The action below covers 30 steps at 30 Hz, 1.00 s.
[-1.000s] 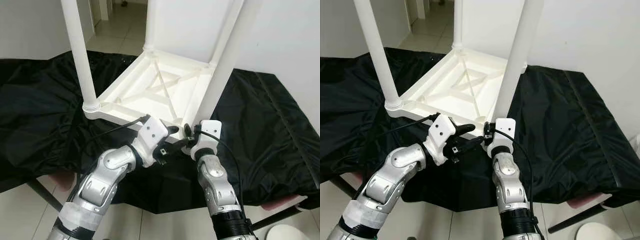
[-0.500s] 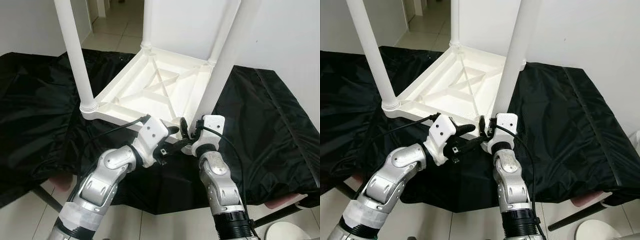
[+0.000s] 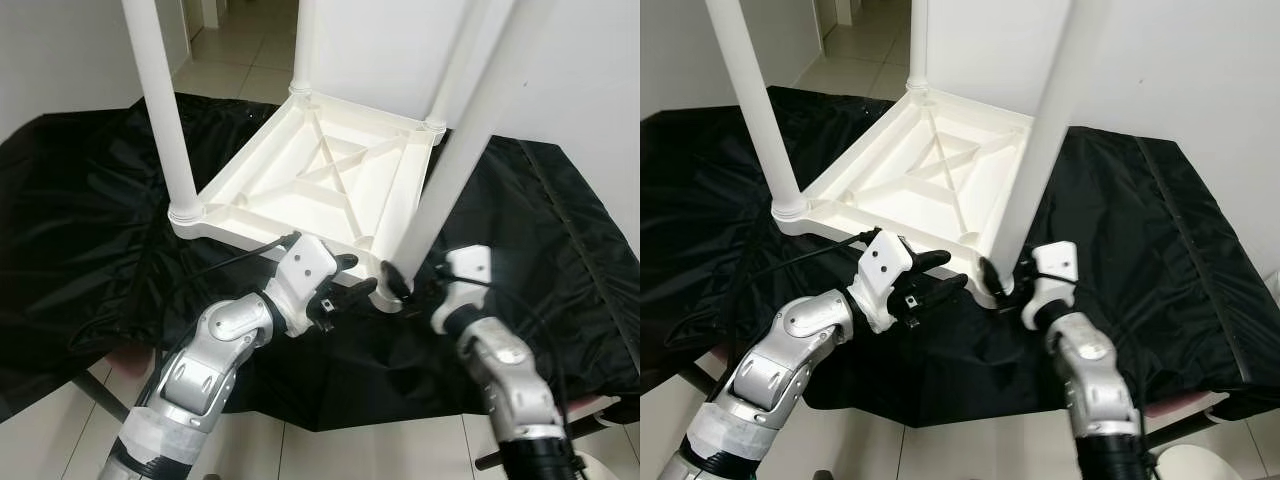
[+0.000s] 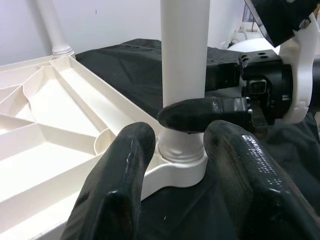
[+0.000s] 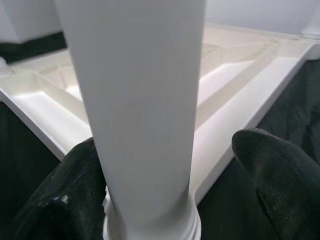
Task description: Building children table
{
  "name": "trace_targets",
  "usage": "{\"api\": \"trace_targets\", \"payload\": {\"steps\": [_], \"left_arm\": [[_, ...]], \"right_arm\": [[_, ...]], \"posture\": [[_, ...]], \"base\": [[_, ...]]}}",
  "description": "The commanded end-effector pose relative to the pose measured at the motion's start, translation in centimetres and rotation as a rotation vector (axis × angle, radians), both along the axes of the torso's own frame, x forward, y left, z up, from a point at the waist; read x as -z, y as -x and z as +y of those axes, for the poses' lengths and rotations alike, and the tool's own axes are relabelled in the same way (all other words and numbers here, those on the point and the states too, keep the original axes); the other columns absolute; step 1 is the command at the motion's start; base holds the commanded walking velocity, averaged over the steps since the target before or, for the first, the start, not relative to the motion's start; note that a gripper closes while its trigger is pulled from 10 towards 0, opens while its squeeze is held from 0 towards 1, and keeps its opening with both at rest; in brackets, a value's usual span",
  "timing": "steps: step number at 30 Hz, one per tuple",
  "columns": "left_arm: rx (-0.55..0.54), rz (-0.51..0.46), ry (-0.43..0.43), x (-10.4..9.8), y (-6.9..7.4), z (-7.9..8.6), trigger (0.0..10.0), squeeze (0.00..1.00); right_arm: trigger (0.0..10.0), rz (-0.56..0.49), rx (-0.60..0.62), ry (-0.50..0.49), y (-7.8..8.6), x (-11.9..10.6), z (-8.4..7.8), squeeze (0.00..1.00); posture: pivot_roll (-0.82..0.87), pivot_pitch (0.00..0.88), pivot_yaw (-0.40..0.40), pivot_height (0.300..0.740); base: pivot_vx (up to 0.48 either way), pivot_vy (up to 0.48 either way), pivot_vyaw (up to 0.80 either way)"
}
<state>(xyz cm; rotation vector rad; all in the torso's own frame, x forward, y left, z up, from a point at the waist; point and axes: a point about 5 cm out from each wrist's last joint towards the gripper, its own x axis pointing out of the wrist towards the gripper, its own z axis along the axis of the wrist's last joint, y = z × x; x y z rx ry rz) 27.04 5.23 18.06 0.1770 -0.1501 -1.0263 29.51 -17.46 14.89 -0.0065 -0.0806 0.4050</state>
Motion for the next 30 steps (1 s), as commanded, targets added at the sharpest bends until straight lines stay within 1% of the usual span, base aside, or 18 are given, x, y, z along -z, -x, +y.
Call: {"api": "trace_targets", "payload": {"steps": [1, 2, 4, 5, 6, 8, 9, 11, 14, 15, 16, 18, 19, 23, 27, 30], "left_arm": [[-0.019, -0.003, -0.006, 0.0, -0.3, -0.1, 10.0, 0.0], [-0.019, -0.003, -0.006, 0.0, -0.3, -0.1, 10.0, 0.0], [-0.017, -0.01, -0.008, -0.2, -0.5, 0.0, 10.0, 0.0], [-0.017, -0.01, -0.008, -0.2, -0.5, 0.0, 10.0, 0.0], [-0.014, -0.016, -0.011, -0.3, -0.6, 0.0, 10.0, 0.0], [-0.013, -0.018, -0.012, -0.3, -0.7, -0.1, 10.0, 0.0], [-0.013, -0.018, -0.012, -0.3, -0.7, -0.1, 10.0, 0.0], [-0.013, -0.019, -0.011, -0.4, -0.7, -0.1, 10.0, 0.0], [-0.012, -0.02, -0.011, -0.4, -0.7, -0.1, 10.0, 0.0], [-0.014, -0.025, -0.009, -0.5, -0.6, -0.1, 10.0, 0.0], [-0.016, -0.026, -0.009, -0.5, -0.6, -0.1, 10.0, 0.0], [-0.017, -0.027, -0.009, -0.5, -0.6, -0.1, 10.0, 0.0], [-0.021, -0.028, -0.009, -0.5, -0.6, 0.0, 10.0, 0.0], [-0.036, -0.029, -0.008, -0.5, -0.6, 0.2, 10.0, 0.0], [-0.046, -0.029, -0.006, -0.5, -0.6, 0.3, 10.0, 0.0], [-0.048, -0.026, -0.003, -0.4, -0.5, 0.3, 10.0, 0.0]], "right_arm": [[10.0, -0.004, -0.051, 0.018, -0.2, -0.1, -0.7, 0.0], [10.0, -0.004, -0.051, 0.018, -0.2, -0.1, -0.7, 0.0], [10.0, -0.001, -0.16, 0.057, -1.0, -0.5, -0.9, 0.0], [10.0, -0.001, -0.16, 0.057, -1.0, -0.5, -0.9, 0.0], [10.0, 0.003, -0.244, 0.104, -2.0, -0.8, -0.8, 0.0], [10.0, 0.013, -0.297, 0.121, -2.8, -1.0, -0.6, 0.0], [10.0, 0.013, -0.297, 0.121, -2.8, -1.0, -0.6, 0.0], [10.0, 0.015, -0.33, 0.137, -3.4, -1.1, -0.2, 0.0], [10.0, 0.013, -0.341, 0.15, -3.7, -1.1, 0.0, 0.0], [1.9, 0.047, -0.437, 0.202, -4.6, -0.8, 1.4, 0.0], [1.9, 0.063, -0.471, 0.221, -4.9, -0.5, 1.9, 0.0], [1.9, 0.072, -0.491, 0.233, -5.1, -0.4, 2.1, 0.0], [0.0, 0.083, -0.514, 0.252, -5.2, -0.2, 2.1, 0.0], [0.0, 0.101, -0.549, 0.272, -5.5, 0.1, 2.0, 0.0], [0.0, 0.105, -0.551, 0.261, -5.6, 0.2, 1.8, 0.0], [0.0, 0.111, -0.523, 0.239, -5.6, 0.4, 1.3, 0.0]], "posture": [[0.04, 0.04, -0.064, 0.74], [0.04, 0.04, -0.064, 0.74], [0.04, 0.032, -0.058, 0.74], [0.04, 0.032, -0.058, 0.74], [0.04, 0.029, -0.057, 0.74], [0.04, 0.025, -0.054, 0.74], [0.04, 0.025, -0.054, 0.74], [0.04, 0.025, -0.055, 0.74], [0.04, 0.025, -0.055, 0.74], [0.06, 0.02, -0.058, 0.74], [0.07, 0.018, -0.063, 0.74], [0.07, 0.018, -0.063, 0.74], [0.08, 0.017, -0.069, 0.74], [0.09, 0.019, -0.083, 0.74], [0.1, 0.019, -0.085, 0.74], [0.09, 0.021, -0.085, 0.74]], "base": [[0.0, 0.0, 0.0], [0.0, 0.0, 0.0], [0.0, 0.0, 0.0], [0.0, 0.0, 0.0], [0.0, 0.0, 0.0], [0.0, 0.0, 0.0], [0.0, 0.0, 0.0], [0.0, 0.0, 0.0], [0.0, 0.0, 0.0], [0.0, 0.0, 0.0], [0.0, 0.0, 0.0], [0.0, 0.0, 0.0], [0.0, 0.0, 0.0], [0.0, 0.0, 0.0], [0.0, 0.0, 0.0], [0.0, 0.0, 0.0]]}}
